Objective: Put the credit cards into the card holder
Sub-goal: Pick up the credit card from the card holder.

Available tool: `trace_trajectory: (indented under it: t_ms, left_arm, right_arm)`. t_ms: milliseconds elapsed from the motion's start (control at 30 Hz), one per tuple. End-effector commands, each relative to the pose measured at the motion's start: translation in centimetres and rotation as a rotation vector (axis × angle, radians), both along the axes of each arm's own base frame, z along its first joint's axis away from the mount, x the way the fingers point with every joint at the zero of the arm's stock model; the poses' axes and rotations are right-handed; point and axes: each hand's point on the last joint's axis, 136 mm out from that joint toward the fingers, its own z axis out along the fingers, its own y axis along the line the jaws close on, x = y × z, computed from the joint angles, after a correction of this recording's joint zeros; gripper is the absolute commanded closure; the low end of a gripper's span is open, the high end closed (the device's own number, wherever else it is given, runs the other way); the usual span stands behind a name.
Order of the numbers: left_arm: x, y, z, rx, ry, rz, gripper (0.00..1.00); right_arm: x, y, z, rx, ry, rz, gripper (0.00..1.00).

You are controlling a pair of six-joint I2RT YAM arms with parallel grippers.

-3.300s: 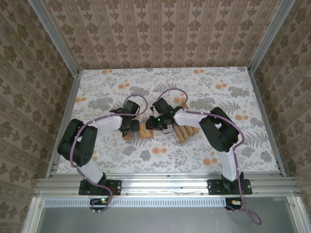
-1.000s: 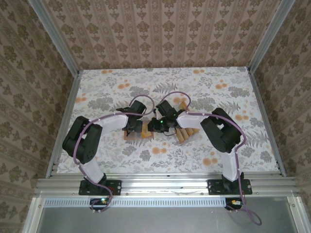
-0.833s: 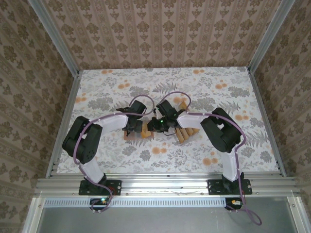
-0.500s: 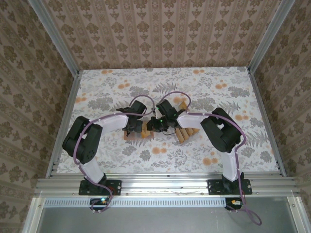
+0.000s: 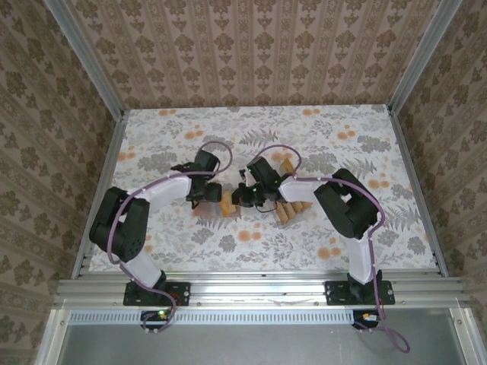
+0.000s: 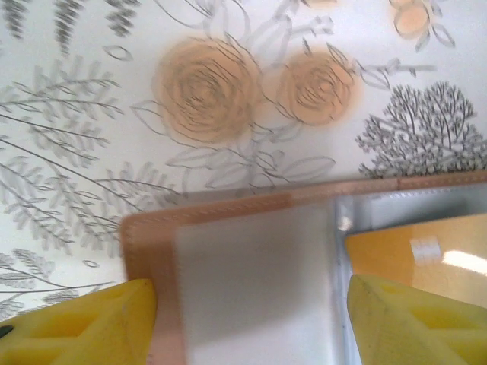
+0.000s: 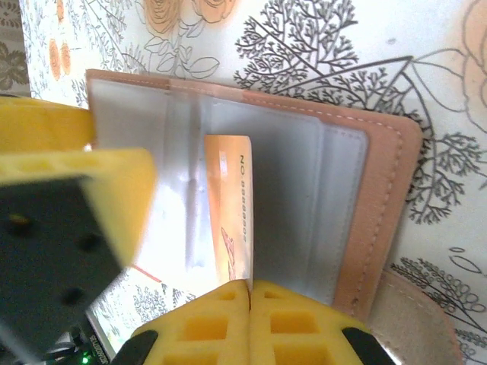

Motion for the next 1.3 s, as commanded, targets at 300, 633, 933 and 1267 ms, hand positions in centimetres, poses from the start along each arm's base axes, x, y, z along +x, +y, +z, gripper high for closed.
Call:
trace_trajectory:
  t_ms: [300,633,933,1267]
  left_arm:
    - [-2.6,2.4,-0.7,-0.021,0.042,0.061,0.31]
    - [-3.0,4.5,-1.7,0.021,0.045,0.113,0.35]
    - [-2.6,3.9,-1.1,0.006,0.032,0.095,0.35]
    - [-0.7,2.6,1.6,-0.009,-0.029,0.036,0.34]
  right_arm:
    - [0.6,-2.4,0.2,-0.028,0.001,-0.054,1.0]
    - [0.9,-2.8,1.5,-0.01,-0.027,-0.063,1.0]
    - [1.7,-2.4,3.7,0.028,-0.072,-0.071,1.0]
    - [2.4,-2.7,4.3,0.061,-0.11,-0.133,1.0]
